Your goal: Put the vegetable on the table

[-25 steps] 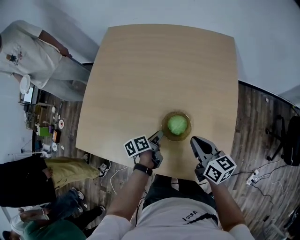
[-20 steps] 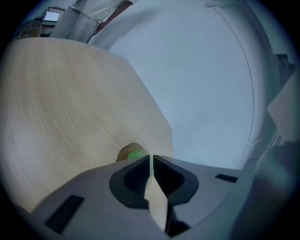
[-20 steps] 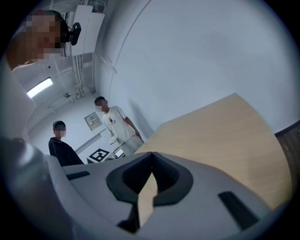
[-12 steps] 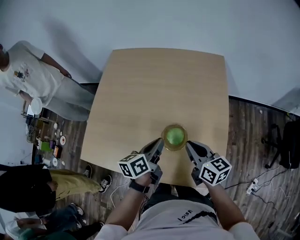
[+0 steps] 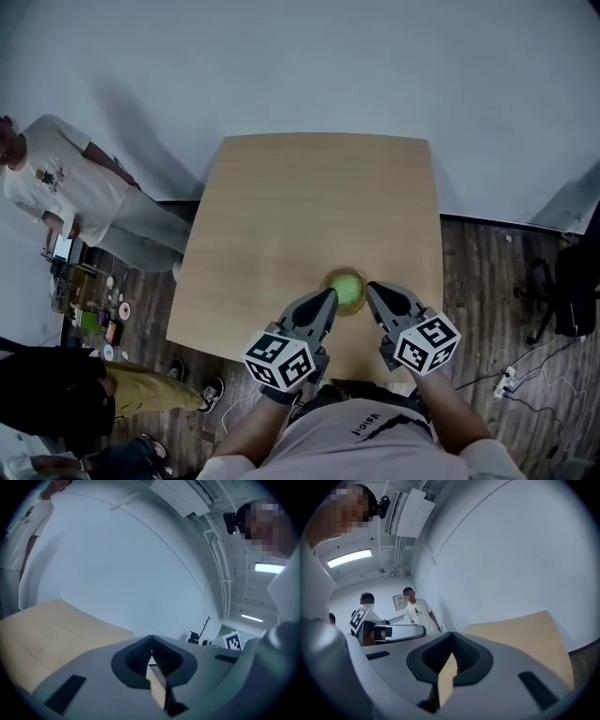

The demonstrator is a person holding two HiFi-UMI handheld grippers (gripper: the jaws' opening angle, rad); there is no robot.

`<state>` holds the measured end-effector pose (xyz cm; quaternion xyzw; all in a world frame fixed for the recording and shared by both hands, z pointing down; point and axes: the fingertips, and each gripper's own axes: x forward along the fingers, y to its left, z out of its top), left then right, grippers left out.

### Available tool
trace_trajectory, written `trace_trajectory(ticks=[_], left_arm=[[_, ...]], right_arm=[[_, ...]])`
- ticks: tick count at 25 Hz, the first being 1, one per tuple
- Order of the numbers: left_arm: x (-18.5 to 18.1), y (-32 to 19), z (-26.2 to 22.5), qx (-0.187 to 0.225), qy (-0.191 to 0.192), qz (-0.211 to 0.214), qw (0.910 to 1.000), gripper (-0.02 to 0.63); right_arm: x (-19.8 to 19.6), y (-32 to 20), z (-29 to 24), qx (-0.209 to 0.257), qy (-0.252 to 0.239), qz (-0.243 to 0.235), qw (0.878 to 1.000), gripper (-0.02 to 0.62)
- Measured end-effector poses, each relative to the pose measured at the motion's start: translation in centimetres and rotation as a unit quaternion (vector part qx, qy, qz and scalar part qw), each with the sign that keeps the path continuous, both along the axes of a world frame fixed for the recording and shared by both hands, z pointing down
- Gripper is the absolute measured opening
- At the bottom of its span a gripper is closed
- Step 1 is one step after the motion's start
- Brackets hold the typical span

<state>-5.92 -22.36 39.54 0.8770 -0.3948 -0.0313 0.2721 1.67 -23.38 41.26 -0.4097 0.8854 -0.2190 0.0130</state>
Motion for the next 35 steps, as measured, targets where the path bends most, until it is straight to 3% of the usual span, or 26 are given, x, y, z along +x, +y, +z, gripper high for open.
trace_trajectory(ticks=[10, 18, 35], left_arm=[[0.0, -0.1, -2.9, 0.06, -0.038, 0.02, 0.9973, 0.014], [-0.9, 0.4, -2.4, 0.052, -0.03, 0.021, 0.998, 0.014], [-1.7, 0.4, -1.7, 0.045, -0.026, 0.023, 0.9984, 0.014]], right_arm=[[-1.3, -0.1, -2.8, 0.02, 0.005, 0.003, 1.0, 0.014], [-1.9, 0.6, -2.5, 0.027, 0.036, 0.013, 0.999, 0.012], [-3.0, 0.8, -2.3, 0.03, 0.045, 0.016, 0.998, 0.012]])
